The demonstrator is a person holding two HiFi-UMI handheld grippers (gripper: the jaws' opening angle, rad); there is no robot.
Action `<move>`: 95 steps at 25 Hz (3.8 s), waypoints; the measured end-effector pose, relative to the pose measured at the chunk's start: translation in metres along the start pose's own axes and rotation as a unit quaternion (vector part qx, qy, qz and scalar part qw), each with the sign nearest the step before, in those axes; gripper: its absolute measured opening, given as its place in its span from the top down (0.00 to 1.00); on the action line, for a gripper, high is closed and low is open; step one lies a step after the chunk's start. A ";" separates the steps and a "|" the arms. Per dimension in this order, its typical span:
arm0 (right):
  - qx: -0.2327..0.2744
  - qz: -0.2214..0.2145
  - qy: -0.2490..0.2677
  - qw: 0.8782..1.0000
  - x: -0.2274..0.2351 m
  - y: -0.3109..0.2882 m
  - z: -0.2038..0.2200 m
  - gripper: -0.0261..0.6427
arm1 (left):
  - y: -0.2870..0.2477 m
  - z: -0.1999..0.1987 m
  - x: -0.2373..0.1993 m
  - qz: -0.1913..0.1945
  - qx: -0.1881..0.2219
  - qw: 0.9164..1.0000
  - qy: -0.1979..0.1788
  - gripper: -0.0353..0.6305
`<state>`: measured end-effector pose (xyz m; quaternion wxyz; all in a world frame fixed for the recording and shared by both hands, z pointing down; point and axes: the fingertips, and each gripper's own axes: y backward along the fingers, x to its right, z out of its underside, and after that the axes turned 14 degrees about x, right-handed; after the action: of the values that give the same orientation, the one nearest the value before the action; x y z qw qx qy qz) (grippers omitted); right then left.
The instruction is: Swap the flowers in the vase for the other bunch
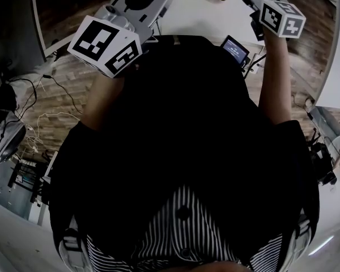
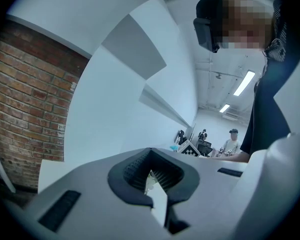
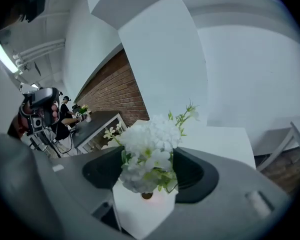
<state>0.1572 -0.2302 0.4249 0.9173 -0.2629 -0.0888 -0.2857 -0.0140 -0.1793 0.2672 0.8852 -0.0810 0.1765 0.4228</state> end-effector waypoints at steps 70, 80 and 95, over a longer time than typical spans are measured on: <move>-0.022 -0.128 0.065 0.989 -0.073 0.010 -0.051 0.87 | 0.006 -0.007 -0.008 -0.032 0.047 0.998 -0.006 0.95; -0.096 -0.165 0.010 0.982 -0.058 -0.025 0.001 0.87 | 0.021 -0.003 -0.016 -0.088 0.049 0.995 0.005 0.95; -0.202 -0.130 0.011 0.971 -0.021 -0.095 0.082 0.84 | 0.073 0.004 -0.045 -0.195 0.076 0.978 0.007 0.95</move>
<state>0.0845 -0.2428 0.5283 0.8011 -0.4255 -0.0533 -0.4175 -0.0956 -0.1643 0.2885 0.9528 -0.0496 0.1953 0.2272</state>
